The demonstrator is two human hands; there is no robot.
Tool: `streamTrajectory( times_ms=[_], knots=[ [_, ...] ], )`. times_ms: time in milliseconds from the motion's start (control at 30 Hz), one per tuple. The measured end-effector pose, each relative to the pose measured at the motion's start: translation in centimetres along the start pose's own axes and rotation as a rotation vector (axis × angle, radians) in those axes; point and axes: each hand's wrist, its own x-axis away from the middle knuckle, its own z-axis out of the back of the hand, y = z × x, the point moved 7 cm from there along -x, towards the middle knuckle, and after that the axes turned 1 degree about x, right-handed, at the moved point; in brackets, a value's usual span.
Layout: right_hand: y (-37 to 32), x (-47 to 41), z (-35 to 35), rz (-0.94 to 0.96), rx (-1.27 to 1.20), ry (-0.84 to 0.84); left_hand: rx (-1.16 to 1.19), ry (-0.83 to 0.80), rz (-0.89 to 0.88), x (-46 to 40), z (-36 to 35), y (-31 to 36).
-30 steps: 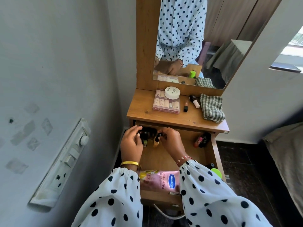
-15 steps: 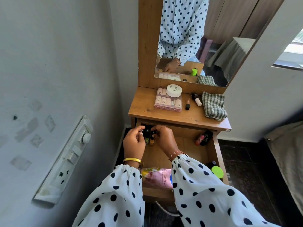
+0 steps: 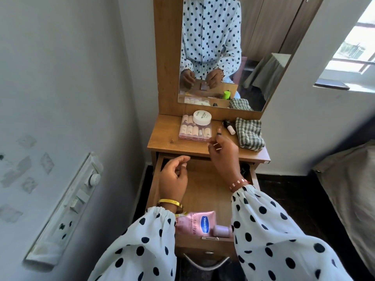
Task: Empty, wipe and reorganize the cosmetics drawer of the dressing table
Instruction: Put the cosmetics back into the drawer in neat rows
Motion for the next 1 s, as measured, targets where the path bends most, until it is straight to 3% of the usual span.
streamTrajectory(
  times_ms=[67, 167, 300, 400, 633, 733, 833, 1000],
  knots=[
    [1.1, -1.6, 1.2, -0.042, 0.078, 0.042, 0.033, -0.005, -0.007, -0.4, -1.2, 1.2],
    [3.5, -3.6, 0.7, -0.148, 0.197, -0.095, 0.056, -0.039, -0.033, -1.7, -3.0, 3.0],
    [4.6, -4.9, -1.4, -0.083, 0.432, -0.321, 0.040, -0.065, -0.060, -3.7, -4.5, 4.6],
    [4.1, -5.5, -1.3, -0.030, 0.471, -0.271, 0.039, -0.091, -0.051, -4.8, -5.4, 5.1],
    [5.4, -4.8, 0.3, -0.153, 0.186, -0.064, 0.028, -0.153, 0.028, -5.7, -7.2, 4.1],
    [4.4, -4.3, 1.4, -0.222, -0.057, 0.018, 0.121, -0.156, 0.120, -6.0, -7.8, 3.5],
    [2.9, -3.5, 1.3, -0.218, -0.244, -0.047, 0.250, -0.163, 0.248, -6.4, -8.3, 3.2],
    [2.0, -3.2, 1.3, -0.152, -0.296, -0.155, 0.388, -0.195, 0.369, -7.4, -8.2, 3.1]
  ],
)
